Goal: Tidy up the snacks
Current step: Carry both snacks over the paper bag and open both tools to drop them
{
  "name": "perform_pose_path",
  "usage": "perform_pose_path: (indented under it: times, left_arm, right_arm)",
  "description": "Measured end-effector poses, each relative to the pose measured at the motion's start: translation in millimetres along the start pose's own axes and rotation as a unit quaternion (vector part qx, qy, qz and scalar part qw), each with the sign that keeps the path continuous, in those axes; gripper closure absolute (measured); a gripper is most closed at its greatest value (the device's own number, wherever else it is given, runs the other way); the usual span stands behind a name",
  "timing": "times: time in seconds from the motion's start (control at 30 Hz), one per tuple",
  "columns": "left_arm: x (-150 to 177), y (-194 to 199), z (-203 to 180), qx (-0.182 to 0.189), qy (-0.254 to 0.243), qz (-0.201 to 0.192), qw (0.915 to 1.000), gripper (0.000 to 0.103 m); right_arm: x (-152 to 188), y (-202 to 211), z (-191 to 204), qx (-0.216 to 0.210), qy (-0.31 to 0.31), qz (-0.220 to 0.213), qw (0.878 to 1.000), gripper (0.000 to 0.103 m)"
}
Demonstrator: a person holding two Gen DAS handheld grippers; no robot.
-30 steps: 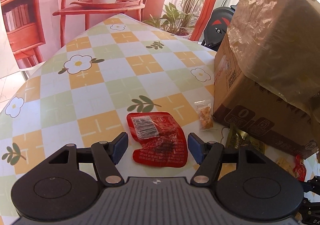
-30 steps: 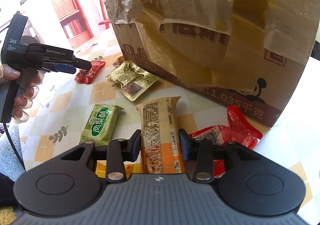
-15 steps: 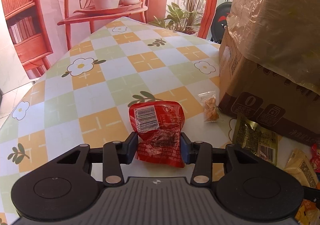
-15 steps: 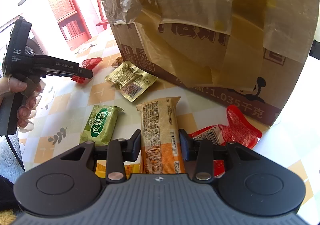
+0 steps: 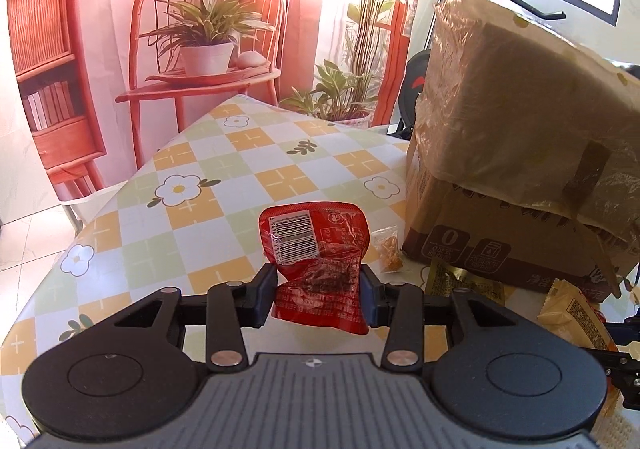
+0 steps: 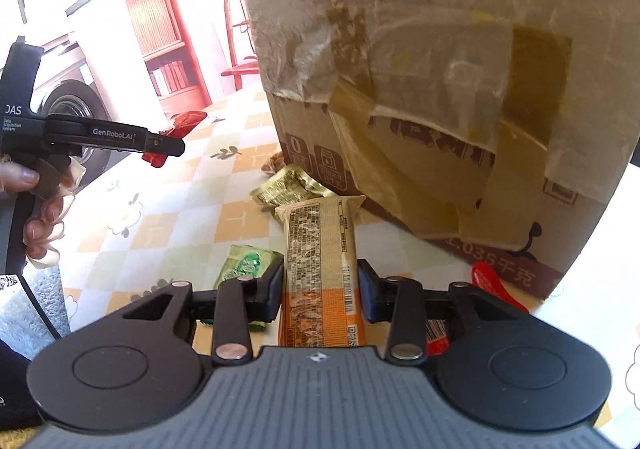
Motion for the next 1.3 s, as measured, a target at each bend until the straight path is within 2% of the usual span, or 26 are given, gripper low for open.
perform_pose_path:
  times: [0.2,0.37,0.47,0.57,0.63,0.73,0.8,0.93,1.0,1.07,1.13,1.17,1.3]
  left_arm:
    - [-46,29,-7,0.008,-0.005,-0.064,0.9979,0.058]
    - [-99,61,-21,0.028,-0.021,-0.130,0.9909,0.058]
    - [-136,73,-40,0.049,-0.041,-0.162,0.9847,0.057]
    - [-167,74,-63,0.071,-0.054,-0.177,0.9801,0.057]
    - [-184,70,-80,0.084,-0.062,-0.181,0.9779,0.057]
    - [-206,52,-105,0.098,-0.076,-0.178,0.9762,0.057]
    - [-216,36,-121,0.100,-0.093,-0.174,0.9752,0.057]
    - [-225,6,-138,0.111,-0.097,-0.156,0.9768,0.057]
    - [-224,-5,-145,0.112,-0.103,-0.146,0.9775,0.056]
    - [-225,-14,-147,0.099,-0.106,-0.141,0.9794,0.048]
    - [-221,-15,-139,0.085,-0.092,-0.140,0.9821,0.038]
    - [-220,-16,-138,0.088,-0.086,-0.139,0.9826,0.037]
    - [-213,-11,-127,0.098,-0.073,-0.128,0.9843,0.037]
  right_arm:
    - [-40,32,27,-0.047,0.014,-0.067,0.997,0.064]
    - [-96,68,43,-0.074,0.028,-0.131,0.988,0.064]
    - [-137,87,39,-0.075,0.031,-0.168,0.982,0.064]
    - [-177,94,21,-0.047,0.030,-0.183,0.981,0.064]
    - [-201,89,-1,-0.012,0.017,-0.183,0.983,0.064]
    - [-223,72,-34,0.027,-0.042,-0.171,0.984,0.064]
    - [-228,63,-52,0.047,-0.063,-0.159,0.984,0.064]
    - [-229,47,-68,0.093,-0.060,-0.136,0.984,0.064]
    - [-227,45,-73,0.104,-0.062,-0.130,0.984,0.064]
    - [-224,43,-77,0.120,-0.061,-0.124,0.983,0.061]
    - [-221,49,-79,0.119,-0.061,-0.132,0.982,0.057]
    - [-219,53,-79,0.117,-0.062,-0.135,0.982,0.050]
    - [-212,67,-76,0.117,-0.047,-0.138,0.982,0.046]
Point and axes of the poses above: each gripper's, at about its wrist camera, not at the fingertips, and y roughly against the way its jaws point, z to its left, x to its underside, the point moved 7 cm from there along -y, roughly the way its jaws point, and after that the axes turned 6 degrees about -y, right-handed, at the moved point
